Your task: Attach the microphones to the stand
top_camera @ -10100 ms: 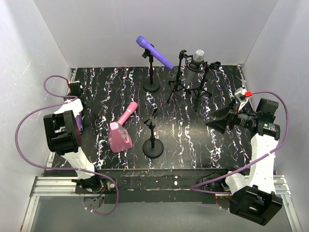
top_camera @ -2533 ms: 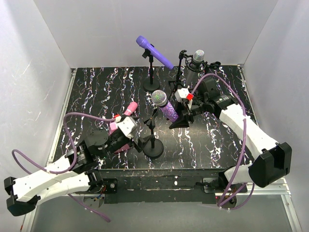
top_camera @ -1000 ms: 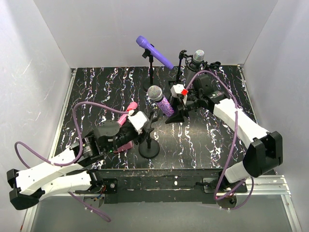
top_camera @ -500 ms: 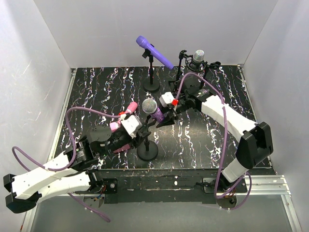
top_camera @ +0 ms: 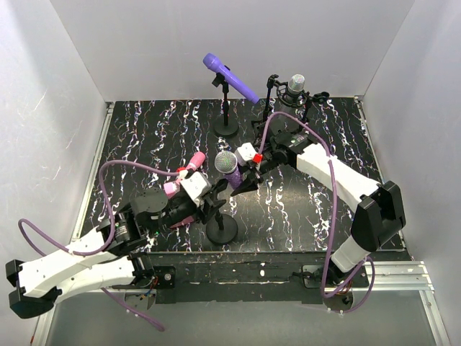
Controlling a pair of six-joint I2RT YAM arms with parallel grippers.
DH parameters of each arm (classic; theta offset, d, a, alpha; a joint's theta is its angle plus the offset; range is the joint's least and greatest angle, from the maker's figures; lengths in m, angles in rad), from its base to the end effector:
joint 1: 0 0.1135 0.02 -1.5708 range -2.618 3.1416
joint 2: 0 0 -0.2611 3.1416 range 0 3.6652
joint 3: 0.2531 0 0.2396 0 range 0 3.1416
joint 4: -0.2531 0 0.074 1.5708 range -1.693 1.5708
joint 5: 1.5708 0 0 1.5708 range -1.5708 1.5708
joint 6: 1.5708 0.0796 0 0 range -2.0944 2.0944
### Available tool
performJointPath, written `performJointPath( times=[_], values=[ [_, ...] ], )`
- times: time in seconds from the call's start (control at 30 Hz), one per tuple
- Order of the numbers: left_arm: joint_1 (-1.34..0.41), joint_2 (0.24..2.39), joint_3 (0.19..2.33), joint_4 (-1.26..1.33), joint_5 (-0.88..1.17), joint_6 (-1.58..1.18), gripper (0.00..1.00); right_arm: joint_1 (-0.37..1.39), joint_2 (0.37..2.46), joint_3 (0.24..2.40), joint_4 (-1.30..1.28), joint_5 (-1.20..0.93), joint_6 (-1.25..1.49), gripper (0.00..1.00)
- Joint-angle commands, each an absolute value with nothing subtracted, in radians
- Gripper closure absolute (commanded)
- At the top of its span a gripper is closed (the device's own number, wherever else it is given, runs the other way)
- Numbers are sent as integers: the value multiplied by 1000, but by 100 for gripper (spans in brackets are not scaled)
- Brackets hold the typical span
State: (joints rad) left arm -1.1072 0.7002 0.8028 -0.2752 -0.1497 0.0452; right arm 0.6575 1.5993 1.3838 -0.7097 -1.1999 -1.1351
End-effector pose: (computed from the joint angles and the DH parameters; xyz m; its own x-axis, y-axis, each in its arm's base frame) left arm 0.0980 -0.1694 0.3390 -0.0397 0.1794 -0.9830 0.8214 0.5660 0.0701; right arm 0.2149 0.2596 0.3013 0.3364 -0.1554 -0.9288 -0.8540 -0.4661 -0.2313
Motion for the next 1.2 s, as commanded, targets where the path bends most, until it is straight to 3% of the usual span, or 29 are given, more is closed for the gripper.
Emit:
performJointPath(
  times=[0.0,0.27,0.4,0.6,0.73,0.9,1.07,1.1,1.17],
  values=[
    [-1101,732,844,-357,-196,51,61,677,1591,1382,-672,-1201,-1097,99],
    [-1101,744,847,-370,-176,64,90,676,1585,1376,-670,-1203,-1094,99],
    [-1101,742,836,-350,-189,61,96,690,1568,1361,-713,-1186,-1170,99],
    [-1101,749,822,-298,-161,49,97,746,1580,1387,-716,-1173,-1123,99],
    [-1101,735,818,-310,-175,38,90,747,1574,1385,-712,-1160,-1109,99],
    [-1101,721,818,-327,-201,25,59,746,1562,1361,-670,-1137,-1065,99],
    [-1101,732,839,-360,-216,34,44,742,1569,1365,-663,-1123,-1043,99],
    [-1101,735,842,-367,-216,34,44,744,1572,1367,-661,-1123,-1036,99],
    [-1101,739,850,-377,-216,41,78,742,1575,1370,-661,-1123,-1029,99]
  ],
)
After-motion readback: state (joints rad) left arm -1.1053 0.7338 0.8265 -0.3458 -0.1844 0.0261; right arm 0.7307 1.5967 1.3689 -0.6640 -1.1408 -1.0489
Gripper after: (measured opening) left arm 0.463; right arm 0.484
